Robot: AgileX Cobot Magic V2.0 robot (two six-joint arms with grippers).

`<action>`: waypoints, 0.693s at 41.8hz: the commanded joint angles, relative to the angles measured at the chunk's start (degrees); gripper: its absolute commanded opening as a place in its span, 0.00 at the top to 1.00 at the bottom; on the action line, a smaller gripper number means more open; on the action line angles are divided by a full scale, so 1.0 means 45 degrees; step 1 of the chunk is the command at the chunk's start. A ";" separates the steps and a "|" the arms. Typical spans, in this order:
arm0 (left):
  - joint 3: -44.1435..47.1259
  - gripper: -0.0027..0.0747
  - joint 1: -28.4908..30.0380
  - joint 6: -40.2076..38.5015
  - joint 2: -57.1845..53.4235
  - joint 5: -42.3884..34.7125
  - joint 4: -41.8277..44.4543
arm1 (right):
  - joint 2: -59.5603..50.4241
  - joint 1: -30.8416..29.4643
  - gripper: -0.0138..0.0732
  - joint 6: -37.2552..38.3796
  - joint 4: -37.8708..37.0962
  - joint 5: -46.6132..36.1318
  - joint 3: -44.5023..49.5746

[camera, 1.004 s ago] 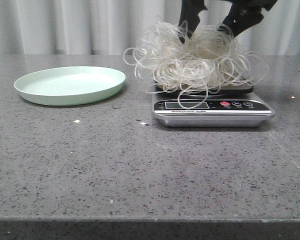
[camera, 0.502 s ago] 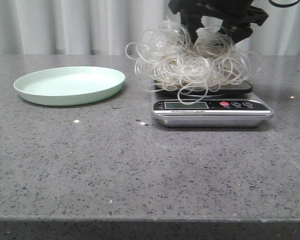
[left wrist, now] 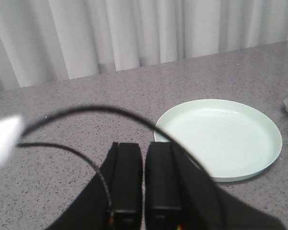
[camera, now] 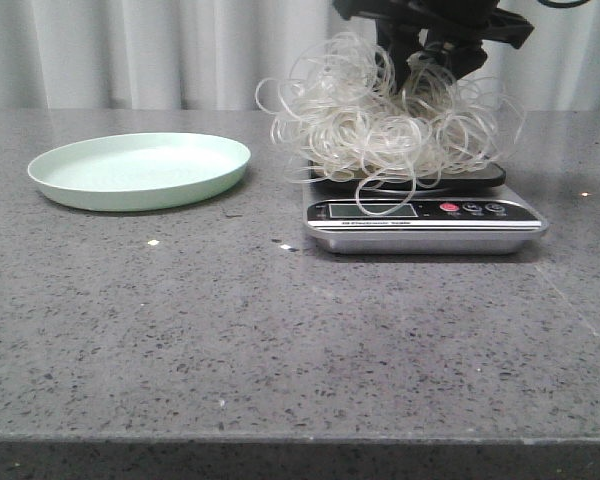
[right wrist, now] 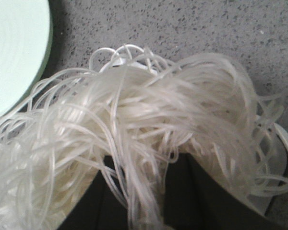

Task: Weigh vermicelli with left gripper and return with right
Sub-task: 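Lower the right gripper into the vermicelli on the scale and grasp, then lift the vermicelli with the right gripper and carry it toward the plate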

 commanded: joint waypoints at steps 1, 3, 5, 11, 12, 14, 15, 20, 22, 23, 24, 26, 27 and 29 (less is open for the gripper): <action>-0.0343 0.79 -0.0015 -0.0111 -0.0005 -0.0920 -0.0035 | -0.0493 -0.0038 0.67 0.0003 0.0040 0.1112 -0.1015; -0.0343 0.79 -0.0015 -0.0111 -0.0005 -0.0920 -0.0035 | -0.0493 -0.0038 0.67 0.0003 0.0040 0.1479 -0.1513; -0.0343 0.79 -0.0015 -0.0111 -0.0005 -0.0920 -0.0035 | -0.0507 -0.0038 0.67 0.0003 0.0040 0.1802 -0.2032; -0.0343 0.79 -0.0015 -0.0111 -0.0005 -0.0920 -0.0035 | -0.0516 -0.0038 0.67 0.0003 0.0040 0.2655 -0.3663; -0.0343 0.79 -0.0015 -0.0111 -0.0005 -0.0920 -0.0035 | -0.0516 -0.0038 0.67 0.0003 0.0040 0.2787 -0.3929; -0.0343 0.79 -0.0015 -0.0111 -0.0005 -0.0920 -0.0035 | -0.0516 -0.0038 0.67 0.0003 0.0064 0.3063 -0.4563; -0.0343 0.79 -0.0015 -0.0111 -0.0005 -0.0920 -0.0035 | -0.0516 -0.0038 0.67 0.0003 0.0097 0.3207 -0.4932; -0.0343 0.79 -0.0015 -0.0111 -0.0005 -0.0920 -0.0035 | -0.0516 -0.0038 0.67 0.0003 0.0579 0.3483 -0.6319; -0.0343 0.79 -0.0015 -0.0111 -0.0005 -0.0920 -0.0035 | -0.0516 -0.0038 0.67 0.0003 0.0946 0.3469 -0.6799; -0.0343 0.79 -0.0015 -0.0111 -0.0005 -0.0920 -0.0035 | -0.0516 -0.0038 0.67 0.0003 0.1164 0.3449 -0.7027; -0.0343 0.79 -0.0015 -0.0111 -0.0005 -0.0920 -0.0035 | -0.0516 -0.0038 0.67 0.0003 0.1406 0.3370 -0.7289; -0.0343 0.79 -0.0015 -0.0111 -0.0005 -0.0920 -0.0035 | -0.0516 -0.0024 0.67 0.0003 0.2059 0.3171 -0.7611; -0.0343 0.79 -0.0015 -0.0111 -0.0005 -0.0920 -0.0035 | -0.0516 -0.0024 0.67 0.0003 0.2374 0.3063 -0.7753; -0.0343 0.79 -0.0015 -0.0111 -0.0005 -0.0920 -0.0035 | -0.0492 0.0023 0.67 0.0003 0.3080 0.2751 -0.8001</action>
